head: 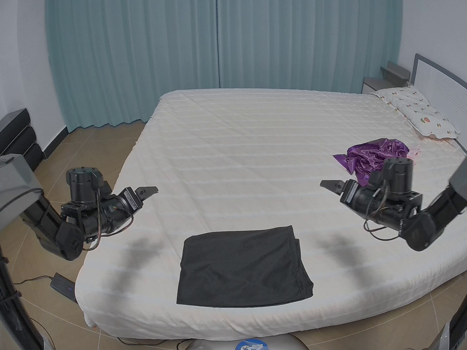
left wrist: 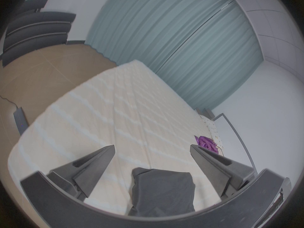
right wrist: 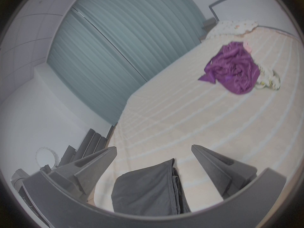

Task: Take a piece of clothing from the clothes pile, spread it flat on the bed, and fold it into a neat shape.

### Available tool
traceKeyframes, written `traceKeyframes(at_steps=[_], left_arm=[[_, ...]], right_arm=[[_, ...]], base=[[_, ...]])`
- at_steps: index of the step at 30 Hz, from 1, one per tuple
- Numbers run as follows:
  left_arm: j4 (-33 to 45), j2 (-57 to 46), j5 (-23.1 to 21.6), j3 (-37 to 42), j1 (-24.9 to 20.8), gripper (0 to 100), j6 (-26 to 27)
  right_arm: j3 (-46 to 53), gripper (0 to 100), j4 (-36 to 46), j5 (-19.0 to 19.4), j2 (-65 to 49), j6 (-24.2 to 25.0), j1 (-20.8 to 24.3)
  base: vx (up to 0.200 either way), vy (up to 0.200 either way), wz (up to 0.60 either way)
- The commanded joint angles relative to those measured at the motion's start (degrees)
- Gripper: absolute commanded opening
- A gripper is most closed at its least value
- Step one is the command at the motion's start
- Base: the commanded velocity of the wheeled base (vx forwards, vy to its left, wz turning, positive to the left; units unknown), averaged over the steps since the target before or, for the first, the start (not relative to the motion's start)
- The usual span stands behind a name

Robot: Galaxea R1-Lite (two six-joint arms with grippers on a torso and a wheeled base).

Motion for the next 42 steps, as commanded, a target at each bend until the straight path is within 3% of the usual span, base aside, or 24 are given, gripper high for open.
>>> traceKeyframes(at_steps=[1,5,6,8,11,14,15,20,22,26,29,32,37,40,42], left_arm=[[3.5,-26.6,6.2,11.2,0.2,100,4.9],[3.6,-36.5,7.7,18.1,0.2,100,9.3],[3.6,-36.5,7.7,18.1,0.2,100,9.3],[3.9,-43.9,7.8,22.5,0.2,100,10.3],[7.1,-51.9,8.0,25.3,0.0,100,11.2],[12.6,-58.5,9.1,25.1,-0.2,100,13.2],[19.8,-66.3,9.9,24.5,-0.2,100,14.9],[31.7,-79.2,10.3,22.9,0.2,100,17.2],[41.2,-88.2,11.6,20.4,1.1,100,18.5],[53.4,-98.6,12.9,17.0,1.8,100,23.3],[60.0,-105.2,13.5,16.5,2.8,100,26.8],[61.3,-108.1,13.4,17.4,6.1,100,27.8],[60.6,-111.2,14.3,21.1,6.8,100,28.8],[60.5,-111.2,15.8,24.1,6.8,100,29.0],[60.3,-111.2,15.8,25.5,6.8,100,29.3]], right_arm=[[19.5,100,5.8,-2.6,-39.5,-9.4,-0.9],[19.2,100,21.1,-4.8,-56.2,-15.6,-0.9],[19.2,100,21.1,-4.8,-56.2,-15.6,-0.9],[18.9,100,32.6,-5.0,-67.4,-19.3,-1.0],[19.2,100,41.3,-5.4,-76.3,-23.5,-3.4],[19.4,100,45.3,-4.7,-81.8,-25.9,-5.8],[19.6,100,48.5,-4.2,-86.8,-28.6,-7.7],[19.2,100,54.2,-3.5,-94.1,-33.3,-7.0],[19.4,100,58.4,-4.0,-97.1,-35.9,-6.1],[19.4,100,59.9,-4.1,-101.1,-41.3,-6.4],[19.2,100,59.5,-4.8,-101.2,-41.9,-6.5],[20.3,100,59.5,-5.5,-101.2,-42.2,-6.5],[21.2,100,59.5,-6.2,-101.2,-43.2,-6.8],[21.6,100,60.0,-10.4,-101.2,-43.7,-7.5],[21.6,100,60.1,-10.7,-101.2,-43.7,-7.5]], base=[[0.0,0.0,0.0],[0.0,0.0,0.0],[0.0,0.0,0.0],[0.0,0.0,0.0],[0.0,0.0,0.0],[0.0,0.0,0.0],[0.0,0.0,0.0],[0.0,0.0,0.0],[0.0,0.0,0.0],[0.0,0.0,0.0],[0.0,0.0,0.0],[0.0,0.0,0.0],[0.0,0.0,0.0],[0.0,0.0,0.0],[0.0,0.0,0.0]])
